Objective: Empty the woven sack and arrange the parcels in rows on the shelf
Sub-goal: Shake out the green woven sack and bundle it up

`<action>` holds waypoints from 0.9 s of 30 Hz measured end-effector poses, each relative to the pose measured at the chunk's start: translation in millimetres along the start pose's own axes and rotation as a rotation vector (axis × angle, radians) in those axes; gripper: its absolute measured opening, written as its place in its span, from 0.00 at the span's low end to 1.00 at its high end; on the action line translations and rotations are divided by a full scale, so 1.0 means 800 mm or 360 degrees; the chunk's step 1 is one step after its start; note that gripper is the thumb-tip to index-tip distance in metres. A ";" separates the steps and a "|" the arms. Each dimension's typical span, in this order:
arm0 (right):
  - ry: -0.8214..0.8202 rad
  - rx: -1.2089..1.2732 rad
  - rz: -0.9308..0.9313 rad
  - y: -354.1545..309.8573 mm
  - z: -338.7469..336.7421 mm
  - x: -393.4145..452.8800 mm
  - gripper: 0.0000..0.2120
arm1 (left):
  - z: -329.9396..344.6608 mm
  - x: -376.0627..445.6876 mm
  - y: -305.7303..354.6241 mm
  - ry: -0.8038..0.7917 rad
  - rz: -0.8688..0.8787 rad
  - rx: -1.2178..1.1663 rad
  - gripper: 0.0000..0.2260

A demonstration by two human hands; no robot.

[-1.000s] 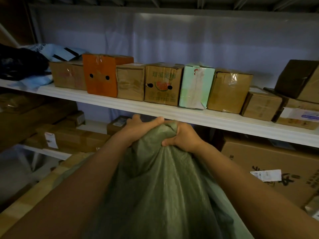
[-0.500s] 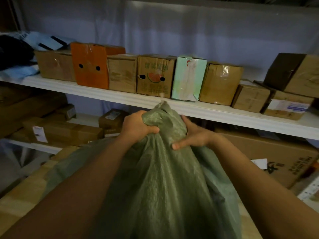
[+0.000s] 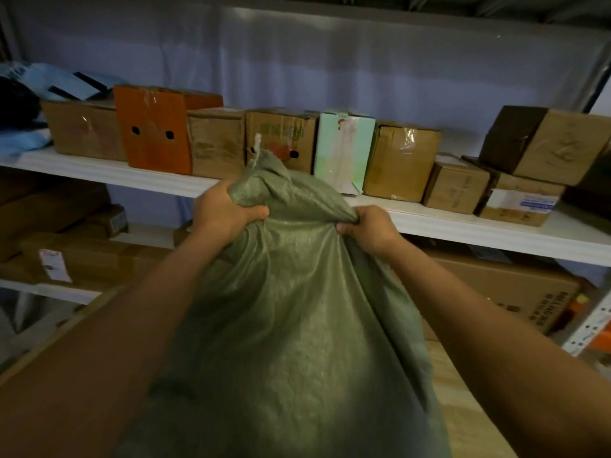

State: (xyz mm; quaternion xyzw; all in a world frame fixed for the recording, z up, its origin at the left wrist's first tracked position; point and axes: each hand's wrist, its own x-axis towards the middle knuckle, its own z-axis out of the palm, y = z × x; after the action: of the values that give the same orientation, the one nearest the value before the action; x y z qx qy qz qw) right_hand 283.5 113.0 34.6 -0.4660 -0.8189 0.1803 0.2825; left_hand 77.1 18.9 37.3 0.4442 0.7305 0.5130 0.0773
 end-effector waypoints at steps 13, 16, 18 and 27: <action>0.0094 0.0582 0.0024 0.004 0.010 -0.002 0.06 | -0.010 0.014 -0.008 0.0029 -0.0018 -0.0038 0.26; -0.0471 0.0503 0.0085 0.012 -0.004 -0.006 0.26 | -0.014 0.023 -0.008 0.0060 -0.0124 -0.0149 0.27; -0.0881 0.0142 0.0265 0.029 0.008 -0.013 0.40 | -0.012 0.023 -0.018 0.0010 -0.0237 -0.0187 0.27; 0.0255 0.1200 0.0741 0.017 0.012 0.008 0.08 | 0.013 0.006 -0.047 -0.0356 -0.0361 -0.0017 0.29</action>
State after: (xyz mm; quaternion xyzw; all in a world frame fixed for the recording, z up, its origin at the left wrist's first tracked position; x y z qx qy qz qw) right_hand 283.9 125.1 21.2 -0.5148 -0.5449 0.4882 0.4468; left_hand 58.6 26.3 3.4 0.4128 0.7600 0.4522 0.2180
